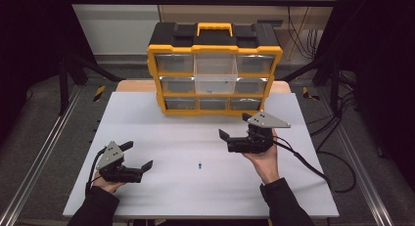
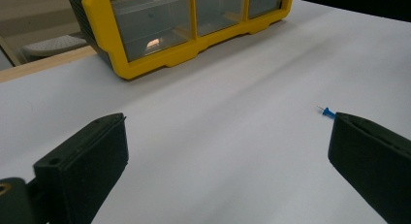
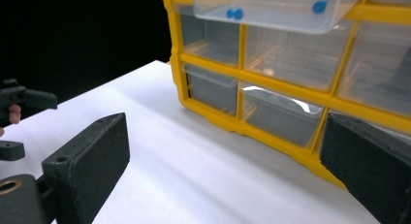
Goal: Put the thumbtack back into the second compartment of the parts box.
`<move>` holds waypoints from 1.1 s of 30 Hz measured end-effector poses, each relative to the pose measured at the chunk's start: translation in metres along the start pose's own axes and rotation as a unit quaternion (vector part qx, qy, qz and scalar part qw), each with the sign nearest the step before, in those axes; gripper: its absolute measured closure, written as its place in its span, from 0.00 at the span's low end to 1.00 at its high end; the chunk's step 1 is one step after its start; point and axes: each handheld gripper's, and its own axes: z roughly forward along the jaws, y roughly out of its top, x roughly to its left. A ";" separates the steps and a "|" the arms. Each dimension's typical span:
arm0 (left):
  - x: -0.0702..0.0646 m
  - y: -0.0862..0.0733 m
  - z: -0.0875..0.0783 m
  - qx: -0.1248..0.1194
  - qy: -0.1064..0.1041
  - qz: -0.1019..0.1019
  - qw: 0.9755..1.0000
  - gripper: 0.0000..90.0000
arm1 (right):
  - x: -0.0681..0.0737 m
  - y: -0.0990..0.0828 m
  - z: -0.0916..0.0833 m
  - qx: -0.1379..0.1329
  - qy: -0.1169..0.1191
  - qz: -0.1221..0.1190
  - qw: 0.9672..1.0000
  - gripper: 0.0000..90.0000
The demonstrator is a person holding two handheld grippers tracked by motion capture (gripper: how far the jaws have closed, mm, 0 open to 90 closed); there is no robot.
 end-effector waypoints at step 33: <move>0.000 0.001 -0.001 0.001 0.002 0.004 1.000 0.00 | 0.034 -0.047 0.036 0.071 0.028 -0.001 0.997 0.08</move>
